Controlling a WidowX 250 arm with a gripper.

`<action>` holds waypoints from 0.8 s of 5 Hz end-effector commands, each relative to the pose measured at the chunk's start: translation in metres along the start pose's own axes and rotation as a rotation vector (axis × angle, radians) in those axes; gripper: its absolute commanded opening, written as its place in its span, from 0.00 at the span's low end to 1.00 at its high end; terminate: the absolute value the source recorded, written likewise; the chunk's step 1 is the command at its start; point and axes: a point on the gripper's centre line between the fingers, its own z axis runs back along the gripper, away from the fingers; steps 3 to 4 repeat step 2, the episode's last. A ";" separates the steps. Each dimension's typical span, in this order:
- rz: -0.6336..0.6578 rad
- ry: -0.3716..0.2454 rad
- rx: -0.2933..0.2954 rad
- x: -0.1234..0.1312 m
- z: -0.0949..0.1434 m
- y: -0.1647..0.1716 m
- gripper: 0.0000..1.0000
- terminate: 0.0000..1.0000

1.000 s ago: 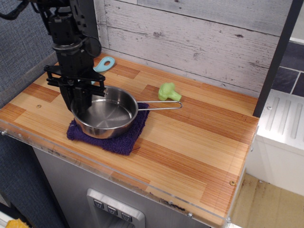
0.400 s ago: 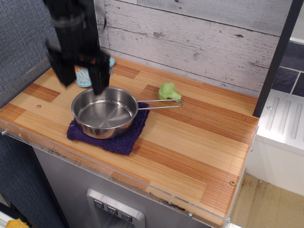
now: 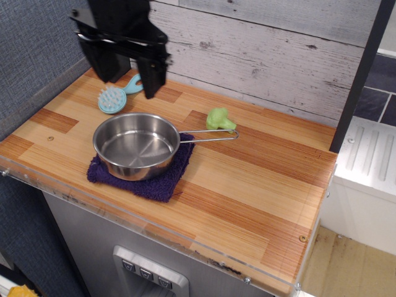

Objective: Place vessel on the blue cloth

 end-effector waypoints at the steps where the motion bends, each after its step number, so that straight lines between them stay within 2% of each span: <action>1: -0.063 0.030 0.009 0.007 0.000 -0.002 1.00 0.00; 2: -0.063 0.030 0.009 0.007 0.000 -0.002 1.00 1.00; 4: -0.063 0.030 0.009 0.007 0.000 -0.002 1.00 1.00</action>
